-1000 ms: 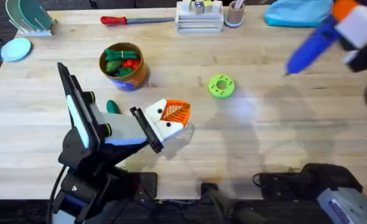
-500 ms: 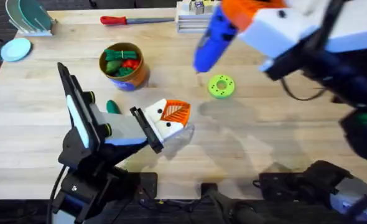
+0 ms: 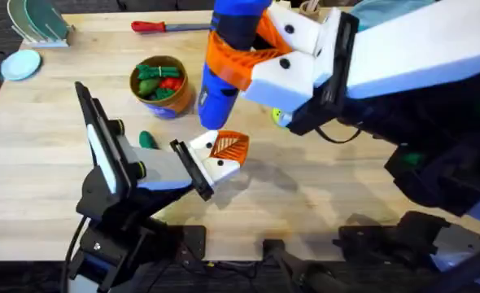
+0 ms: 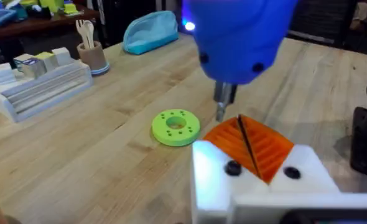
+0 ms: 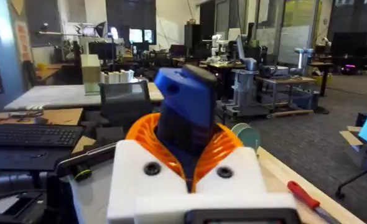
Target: Pick up the gripper from the table and insert it into the empty holder that is missing its gripper. Then pick up a screw, insert it into the mounting hole, and use the screwdriver to tighten it. Finally, clean up the table by picking up the vegetable and placing it into the bucket.
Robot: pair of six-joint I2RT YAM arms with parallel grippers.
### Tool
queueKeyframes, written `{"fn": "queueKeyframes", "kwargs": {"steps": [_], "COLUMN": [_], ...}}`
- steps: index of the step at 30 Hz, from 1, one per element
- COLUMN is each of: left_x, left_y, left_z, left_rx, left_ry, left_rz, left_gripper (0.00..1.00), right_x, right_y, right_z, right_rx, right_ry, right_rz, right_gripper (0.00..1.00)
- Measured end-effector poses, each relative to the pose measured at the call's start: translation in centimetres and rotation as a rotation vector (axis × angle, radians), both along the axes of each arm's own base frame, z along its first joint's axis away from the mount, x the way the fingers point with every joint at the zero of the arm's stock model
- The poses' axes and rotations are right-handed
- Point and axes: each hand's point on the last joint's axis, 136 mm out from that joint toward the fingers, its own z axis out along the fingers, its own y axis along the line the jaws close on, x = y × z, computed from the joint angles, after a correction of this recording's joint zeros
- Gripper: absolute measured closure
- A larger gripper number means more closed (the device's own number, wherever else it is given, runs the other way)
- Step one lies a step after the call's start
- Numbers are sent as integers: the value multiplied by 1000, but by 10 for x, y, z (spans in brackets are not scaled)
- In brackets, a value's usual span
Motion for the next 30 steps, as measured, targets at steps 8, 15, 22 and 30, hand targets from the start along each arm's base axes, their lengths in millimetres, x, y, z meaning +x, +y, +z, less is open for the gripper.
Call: {"fn": "queueKeyframes", "kwargs": {"steps": [8, 15, 22, 30], "left_x": [0, 0, 0, 0], "left_y": [0, 0, 0, 0], "left_z": [0, 0, 0, 0], "left_rx": [0, 0, 0, 0], "left_ry": [0, -1, 0, 0], "left_rz": [0, 0, 0, 0], "left_gripper": [996, 996, 996, 996], "right_x": [0, 0, 4, 7], "right_y": [3, 3, 6, 9], "right_z": [-7, -7, -13, -19], "right_rx": [-15, -7, -9, -20], "right_ry": [49, 69, 112, 132], "right_rz": [15, 22, 32, 34], "right_gripper": [983, 983, 983, 983]}}
